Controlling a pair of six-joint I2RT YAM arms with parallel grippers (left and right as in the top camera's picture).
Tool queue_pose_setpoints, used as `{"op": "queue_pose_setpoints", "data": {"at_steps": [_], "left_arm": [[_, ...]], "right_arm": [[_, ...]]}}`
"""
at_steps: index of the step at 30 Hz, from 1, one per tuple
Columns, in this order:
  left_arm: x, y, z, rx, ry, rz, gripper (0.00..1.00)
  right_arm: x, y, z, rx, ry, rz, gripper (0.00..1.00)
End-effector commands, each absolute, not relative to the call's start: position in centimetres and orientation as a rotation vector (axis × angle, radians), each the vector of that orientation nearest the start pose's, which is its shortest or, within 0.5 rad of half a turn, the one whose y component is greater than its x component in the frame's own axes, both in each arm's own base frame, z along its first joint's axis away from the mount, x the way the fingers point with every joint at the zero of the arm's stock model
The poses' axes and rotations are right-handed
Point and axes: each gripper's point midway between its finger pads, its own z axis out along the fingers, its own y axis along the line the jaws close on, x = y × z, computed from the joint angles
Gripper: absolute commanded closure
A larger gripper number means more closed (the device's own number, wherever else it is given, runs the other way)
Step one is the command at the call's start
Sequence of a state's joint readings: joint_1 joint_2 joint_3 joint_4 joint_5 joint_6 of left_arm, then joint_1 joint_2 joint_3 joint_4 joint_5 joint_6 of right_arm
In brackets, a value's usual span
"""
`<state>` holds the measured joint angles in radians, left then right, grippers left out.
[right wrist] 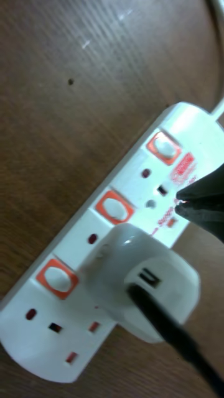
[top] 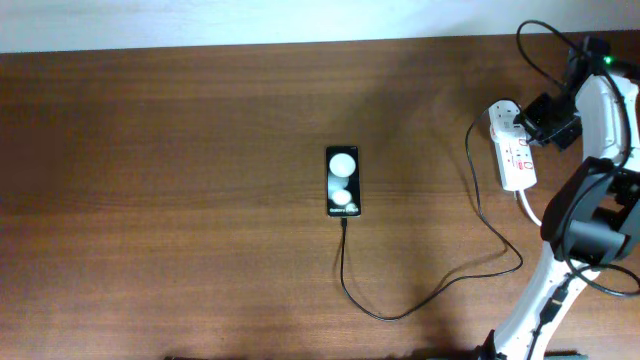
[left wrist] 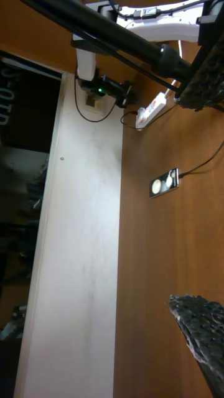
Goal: Plug charger to phone and switch on socket
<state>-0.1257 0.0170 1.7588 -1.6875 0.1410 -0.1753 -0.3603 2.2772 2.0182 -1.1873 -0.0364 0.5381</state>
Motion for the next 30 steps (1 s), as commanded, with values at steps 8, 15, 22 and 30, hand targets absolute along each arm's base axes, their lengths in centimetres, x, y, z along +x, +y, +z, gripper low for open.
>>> {"op": "queue_pose_setpoints", "data": {"at_steps": [8,15,22,30], "left_arm": [[-10.7,-0.9,37.6,0.08,1.454,-0.328,0.01],[-9.0,4.1,37.5,-0.171,1.46,-0.103,0.01],[-3.3,3.6,39.2,-0.178,1.454,-0.098,0.01],[8.3,2.1,36.6,-0.176,1.516,-0.088,0.01]], "right_arm": [[46.6,-16.9,5.6,1.275,2.673,0.085,0.96],[46.6,-16.9,5.2,1.277,2.679,0.084,0.96],[46.1,-16.7,5.2,1.283,2.699,0.082,0.96],[44.9,-17.4,7.0,1.339,2.68,0.168,0.96]]}}
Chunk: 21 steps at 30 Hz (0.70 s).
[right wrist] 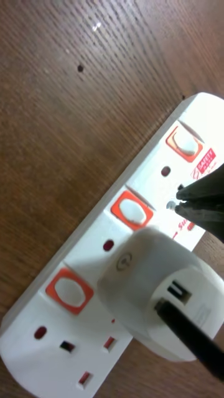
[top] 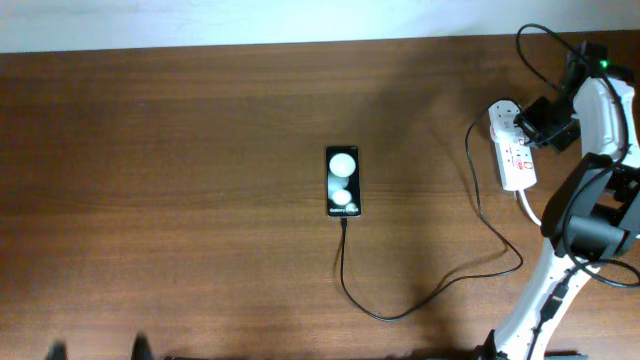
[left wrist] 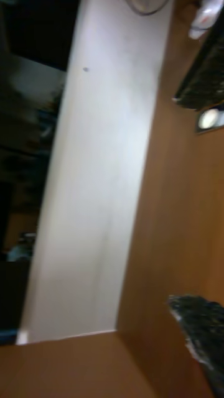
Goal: Plug charger to phone and switch on socket
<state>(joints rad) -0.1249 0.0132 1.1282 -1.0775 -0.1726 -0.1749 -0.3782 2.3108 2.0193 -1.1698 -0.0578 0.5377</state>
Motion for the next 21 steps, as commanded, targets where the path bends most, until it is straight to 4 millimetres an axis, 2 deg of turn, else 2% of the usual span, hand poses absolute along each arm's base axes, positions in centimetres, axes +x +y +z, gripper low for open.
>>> {"op": "queue_pose_setpoints", "data": {"at_steps": [1,4,12,17,21], "left_arm": [[9.5,2.0,36.4,-0.176,1.503,-0.09,0.01],[13.0,1.5,35.0,-0.174,1.489,-0.096,0.01],[19.4,0.7,29.3,-0.174,1.501,-0.094,0.01],[21.3,0.1,24.2,-0.155,1.611,-0.091,0.01],[21.9,-0.1,21.4,-0.146,1.672,-0.089,0.01]], "right_arm": [[44.8,-17.5,7.2,1.339,2.676,0.17,0.96],[44.6,-17.6,7.5,1.311,2.688,0.167,0.96],[44.4,-17.5,7.5,1.316,2.696,0.165,0.96],[44.5,-17.7,7.5,1.313,2.69,0.161,0.96],[44.5,-17.7,7.5,1.313,2.69,0.16,0.96]]}}
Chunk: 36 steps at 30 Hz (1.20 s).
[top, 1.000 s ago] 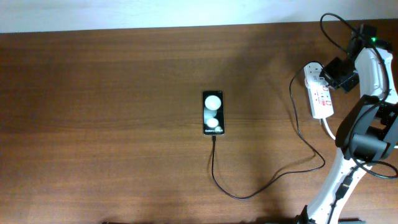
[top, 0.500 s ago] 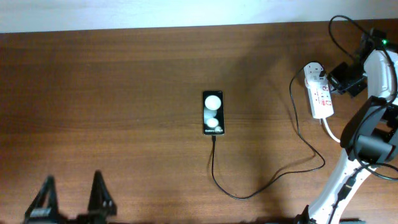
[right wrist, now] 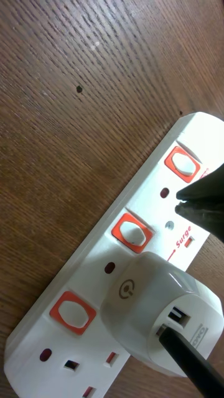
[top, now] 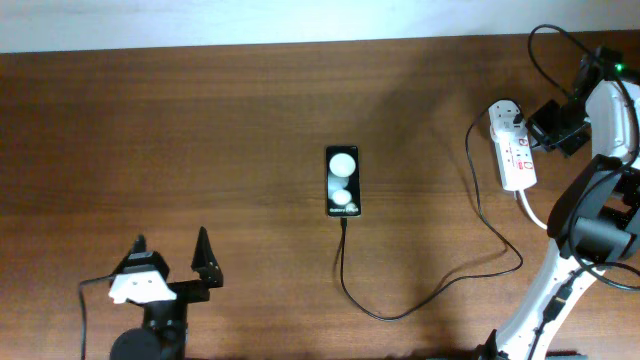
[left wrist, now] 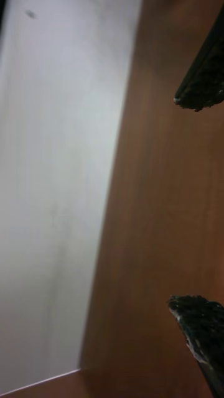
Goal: Plug charger to phone and switch on socket
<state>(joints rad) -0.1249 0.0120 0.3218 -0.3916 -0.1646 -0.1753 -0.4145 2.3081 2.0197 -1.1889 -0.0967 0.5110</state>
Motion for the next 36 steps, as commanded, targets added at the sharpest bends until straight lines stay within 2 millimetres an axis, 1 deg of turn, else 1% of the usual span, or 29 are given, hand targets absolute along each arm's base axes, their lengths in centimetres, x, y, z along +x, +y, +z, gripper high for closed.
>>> {"op": "queue_pose_setpoints", "data": {"at_steps": [1,5,8,12,14,15,17,18,19,22,24,25,26,27,29,30,31,32,34,35,36], "left_arm": [[22.0,-0.1,20.9,-0.146,1.683,-0.087,0.01],[22.3,-0.2,18.2,-0.144,1.752,-0.076,0.01],[21.8,-0.1,15.9,-0.141,1.847,-0.06,0.01],[20.4,0.1,12.3,-0.135,2.004,-0.031,0.01],[19.3,0.2,10.3,-0.131,2.095,-0.014,0.01],[18.6,0.3,9.2,-0.128,2.149,-0.003,0.01],[18.1,0.4,8.4,-0.127,2.189,0.005,0.01],[17.9,0.4,8.2,-0.126,2.202,0.007,0.01],[17.8,0.4,8.0,-0.126,2.208,0.008,0.01],[17.8,0.4,8.0,-0.126,2.208,0.009,0.01],[17.8,0.4,8.0,-0.126,2.208,0.009,0.01],[17.8,0.4,8.0,-0.126,2.208,0.008,0.01],[17.8,0.4,8.0,-0.126,2.208,0.009,0.01],[17.8,0.4,8.0,-0.126,2.208,0.008,0.01],[17.8,0.4,8.0,-0.126,2.208,0.009,0.01],[17.8,0.4,8.0,-0.126,2.208,0.008,0.01],[17.8,0.4,8.0,-0.126,2.208,0.009,0.01],[17.8,0.4,8.0,-0.126,2.208,0.008,0.01],[17.8,0.4,8.0,-0.126,2.208,0.008,0.01],[17.8,0.4,8.0,-0.126,2.208,0.008,0.01],[17.8,0.4,8.0,-0.126,2.208,0.009,0.01]], "right_arm": [[44.5,-17.7,7.5,1.313,2.69,0.16,0.96],[44.5,-17.7,7.5,1.313,2.69,0.154,0.96],[44.5,-17.7,7.5,1.313,2.69,0.154,0.96],[44.7,-17.8,7.5,1.309,2.682,0.154,0.96],[44.8,-17.8,7.5,1.311,2.675,0.157,0.96],[44.7,-17.5,7.6,1.311,2.683,0.176,0.96],[44.8,-16.5,7.6,1.306,2.698,0.254,0.96],[44.9,-15.4,7.7,1.269,2.722,0.321,0.96],[44.5,-14.7,7.7,1.253,2.758,0.33,0.96],[43.7,-14.1,7.6,1.243,2.808,0.252,0.96],[43.2,-13.6,8.6,1.224,2.82,0.251,0.96],[43.2,-13.8,9.3,1.219,2.804,0.236,0.96],[43.6,-14.2,10.1,1.203,2.768,0.223,0.96],[44.5,-15.1,11.0,1.182,2.71,0.208,0.96],[46.0,-16.7,11.7,1.16,2.621,0.181,0.96],[46.4,-18.1,11.3,1.172,2.592,0.103,0.96],[46.2,-18.8,10.9,1.213,2.579,0.052,0.96],[45.7,-18.8,10.1,1.242,2.602,0.056,0.96],[46.1,-18.2,9.3,1.234,2.616,0.096,0.96],[46.2,-18.7,8.6,1.234,2.617,0.032,0.96],[46.0,-18.9,7.8,1.244,2.633,0.005,0.96]]}}
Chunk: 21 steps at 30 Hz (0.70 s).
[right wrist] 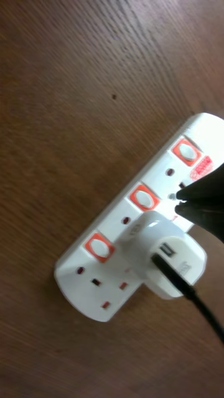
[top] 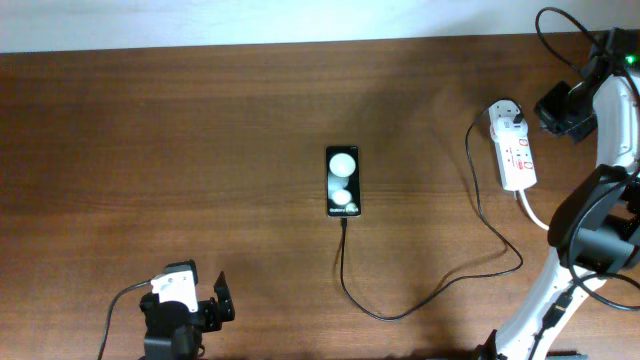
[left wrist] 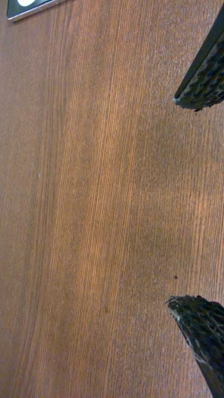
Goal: Plug charger to phone and switch on socket
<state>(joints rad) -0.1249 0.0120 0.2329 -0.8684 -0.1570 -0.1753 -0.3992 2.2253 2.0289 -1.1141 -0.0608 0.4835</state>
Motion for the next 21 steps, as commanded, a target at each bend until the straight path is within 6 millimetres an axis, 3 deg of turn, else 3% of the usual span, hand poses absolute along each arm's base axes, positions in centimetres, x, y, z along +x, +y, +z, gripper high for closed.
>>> {"op": "queue_pose_setpoints", "data": {"at_steps": [1,9,13,17,21], "left_arm": [[17.8,0.4,8.0,-0.126,2.208,0.008,0.01],[17.8,0.4,8.0,-0.126,2.208,0.009,0.01],[17.8,0.4,8.0,-0.126,2.208,0.009,0.01],[17.8,0.4,8.0,-0.126,2.208,0.008,0.01],[17.8,0.4,8.0,-0.126,2.208,0.009,0.01]], "right_arm": [[46.1,-18.4,7.0,1.249,2.654,0.05,0.96],[46.3,-17.6,4.2,1.233,2.71,0.11,0.96],[46.2,-17.2,1.7,1.248,2.752,0.136,0.96],[47.5,-16.8,1.6,1.202,2.726,0.187,0.96],[46.7,-16.7,-0.1,1.22,2.763,0.151,0.96]]}}
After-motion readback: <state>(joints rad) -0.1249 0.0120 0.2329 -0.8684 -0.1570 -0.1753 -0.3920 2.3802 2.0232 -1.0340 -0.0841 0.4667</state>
